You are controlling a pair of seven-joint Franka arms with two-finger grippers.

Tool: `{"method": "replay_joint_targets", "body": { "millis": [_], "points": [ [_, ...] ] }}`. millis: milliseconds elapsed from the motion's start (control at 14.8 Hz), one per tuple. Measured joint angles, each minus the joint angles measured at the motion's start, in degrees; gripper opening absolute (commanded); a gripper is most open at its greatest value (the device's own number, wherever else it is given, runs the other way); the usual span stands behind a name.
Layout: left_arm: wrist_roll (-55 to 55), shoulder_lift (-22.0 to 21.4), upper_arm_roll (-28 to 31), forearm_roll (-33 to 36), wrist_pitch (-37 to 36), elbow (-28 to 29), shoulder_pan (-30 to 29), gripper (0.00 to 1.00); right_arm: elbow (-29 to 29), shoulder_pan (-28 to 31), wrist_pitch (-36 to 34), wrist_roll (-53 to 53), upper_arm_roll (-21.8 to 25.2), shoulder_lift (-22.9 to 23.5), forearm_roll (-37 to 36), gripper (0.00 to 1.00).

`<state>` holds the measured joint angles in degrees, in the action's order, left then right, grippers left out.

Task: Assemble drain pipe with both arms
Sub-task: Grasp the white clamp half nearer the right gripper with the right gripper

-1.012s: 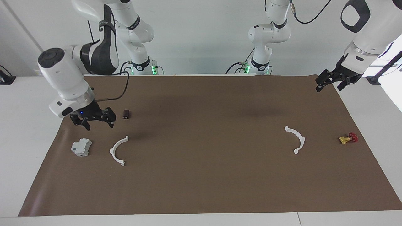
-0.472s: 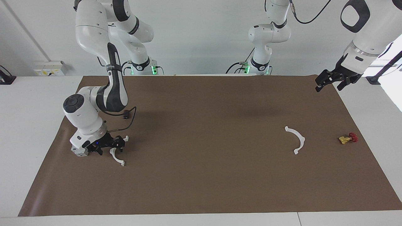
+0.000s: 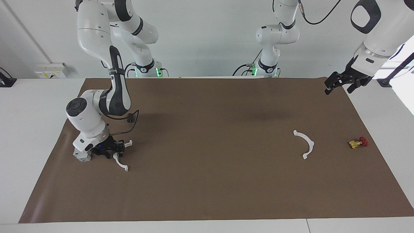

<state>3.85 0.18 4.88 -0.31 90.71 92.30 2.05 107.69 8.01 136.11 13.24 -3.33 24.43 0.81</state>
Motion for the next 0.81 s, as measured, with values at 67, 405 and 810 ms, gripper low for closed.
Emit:
{"method": "replay_joint_targets", "body": {
  "millis": [67, 405, 810],
  "points": [
    [0.0, 0.0, 0.0, 0.0, 0.0, 0.0, 0.0, 1.00, 0.1, 0.0, 0.0, 0.0, 0.0, -0.1, 0.0, 0.00],
    [0.0, 0.0, 0.0, 0.0, 0.0, 0.1, 0.0, 1.00, -2.1, -0.7, -3.8, -0.3, -0.8, -0.6, 0.1, 0.00],
    [0.0, 0.0, 0.0, 0.0, 0.0, 0.2, 0.0, 1.00, -14.9, -18.7, -18.2, -27.6, -1.3, -0.7, 0.0, 0.00]
  ]
}}
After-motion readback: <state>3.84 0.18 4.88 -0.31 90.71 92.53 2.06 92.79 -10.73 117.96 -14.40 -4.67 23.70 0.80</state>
